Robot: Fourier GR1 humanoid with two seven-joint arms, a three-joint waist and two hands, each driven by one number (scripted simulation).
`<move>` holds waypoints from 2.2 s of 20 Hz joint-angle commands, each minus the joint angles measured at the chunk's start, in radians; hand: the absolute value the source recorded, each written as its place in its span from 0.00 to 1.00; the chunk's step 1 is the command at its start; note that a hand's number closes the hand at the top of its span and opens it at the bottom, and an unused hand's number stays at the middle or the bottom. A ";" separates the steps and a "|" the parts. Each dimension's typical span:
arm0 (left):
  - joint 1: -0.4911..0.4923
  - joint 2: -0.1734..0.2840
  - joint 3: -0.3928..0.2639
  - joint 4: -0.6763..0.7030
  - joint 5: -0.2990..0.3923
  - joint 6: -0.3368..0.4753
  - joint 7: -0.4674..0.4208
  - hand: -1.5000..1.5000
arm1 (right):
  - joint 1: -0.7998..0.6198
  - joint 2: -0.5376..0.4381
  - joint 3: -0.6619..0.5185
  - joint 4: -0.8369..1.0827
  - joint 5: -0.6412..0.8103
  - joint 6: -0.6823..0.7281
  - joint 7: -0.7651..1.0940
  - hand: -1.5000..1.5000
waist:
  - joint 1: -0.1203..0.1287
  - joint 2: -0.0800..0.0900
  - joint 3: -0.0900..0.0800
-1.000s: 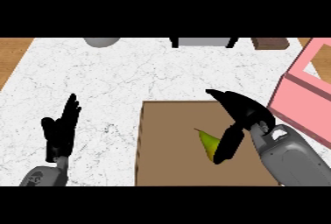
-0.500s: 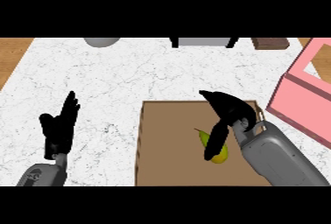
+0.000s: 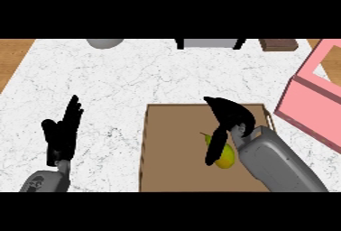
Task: Pick the pear from the tray and place it in the cardboard box
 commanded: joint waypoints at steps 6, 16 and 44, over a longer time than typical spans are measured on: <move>0.012 -0.015 0.016 0.005 -0.011 -0.018 -0.003 0.50 | 0.014 -0.017 -0.006 0.013 0.021 0.103 0.120 0.00 | -0.007 -0.001 0.000; 0.040 -0.011 0.047 0.023 -0.013 -0.075 -0.046 0.50 | 0.042 0.076 0.023 0.092 0.115 0.083 0.086 0.00 | -0.003 -0.001 0.000; 0.002 -0.053 0.148 0.056 -0.083 -0.128 -0.034 0.50 | 0.087 0.137 -0.103 0.323 0.492 0.013 -0.403 1.00 | -0.001 0.002 0.001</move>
